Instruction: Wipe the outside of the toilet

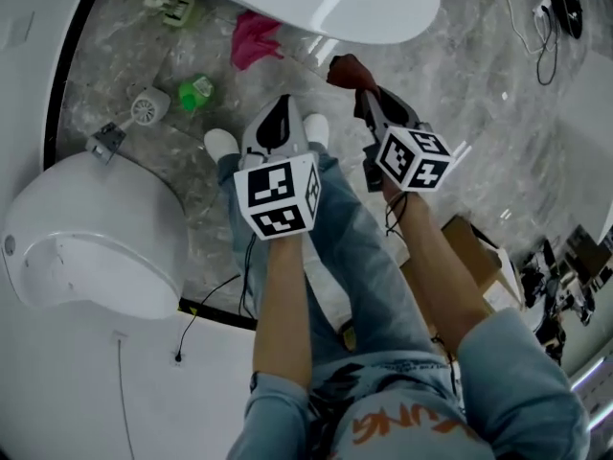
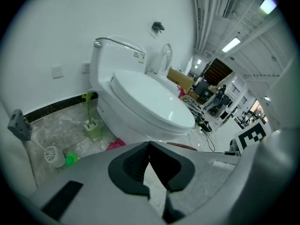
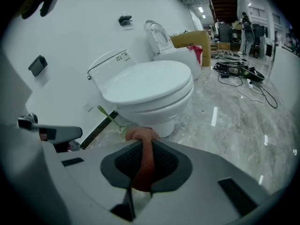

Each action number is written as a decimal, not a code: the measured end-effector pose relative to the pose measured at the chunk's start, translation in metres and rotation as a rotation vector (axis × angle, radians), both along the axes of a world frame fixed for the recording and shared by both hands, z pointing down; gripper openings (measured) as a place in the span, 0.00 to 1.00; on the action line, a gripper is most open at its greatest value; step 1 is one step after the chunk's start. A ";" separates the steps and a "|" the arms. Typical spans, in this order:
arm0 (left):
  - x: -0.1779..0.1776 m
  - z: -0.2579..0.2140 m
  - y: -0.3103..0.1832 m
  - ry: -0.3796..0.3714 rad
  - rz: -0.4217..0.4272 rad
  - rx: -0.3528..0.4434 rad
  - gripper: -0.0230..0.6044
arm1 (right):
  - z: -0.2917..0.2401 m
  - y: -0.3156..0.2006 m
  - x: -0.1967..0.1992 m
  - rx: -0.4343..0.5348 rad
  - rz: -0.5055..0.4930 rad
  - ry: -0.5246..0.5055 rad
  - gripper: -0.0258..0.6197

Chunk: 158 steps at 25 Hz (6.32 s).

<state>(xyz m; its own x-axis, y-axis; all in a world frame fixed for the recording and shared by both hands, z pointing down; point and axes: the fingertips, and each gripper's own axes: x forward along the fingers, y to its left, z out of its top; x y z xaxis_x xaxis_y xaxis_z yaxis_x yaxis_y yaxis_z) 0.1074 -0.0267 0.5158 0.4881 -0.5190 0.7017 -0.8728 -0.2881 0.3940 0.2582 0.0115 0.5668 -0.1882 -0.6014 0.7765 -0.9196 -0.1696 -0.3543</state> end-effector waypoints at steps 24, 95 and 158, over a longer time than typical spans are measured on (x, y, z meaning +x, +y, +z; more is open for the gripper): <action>-0.194 0.053 -0.089 0.010 -0.059 -0.082 0.03 | 0.037 -0.147 -0.225 0.023 0.021 -0.104 0.10; -0.012 0.076 0.008 0.009 0.148 -0.041 0.03 | 0.053 -0.084 -0.028 0.183 0.273 -0.156 0.11; -0.195 0.177 -0.085 0.097 -0.175 -0.144 0.03 | 0.139 -0.223 -0.216 0.201 0.194 -0.075 0.10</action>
<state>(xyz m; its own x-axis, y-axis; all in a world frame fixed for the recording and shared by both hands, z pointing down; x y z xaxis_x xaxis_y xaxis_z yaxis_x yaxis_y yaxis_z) -0.0878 -0.1117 0.6925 0.4680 -0.4995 0.7290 -0.8606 -0.0702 0.5044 0.0424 -0.2116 0.7057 -0.1067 -0.7724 0.6261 -0.8468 -0.2595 -0.4644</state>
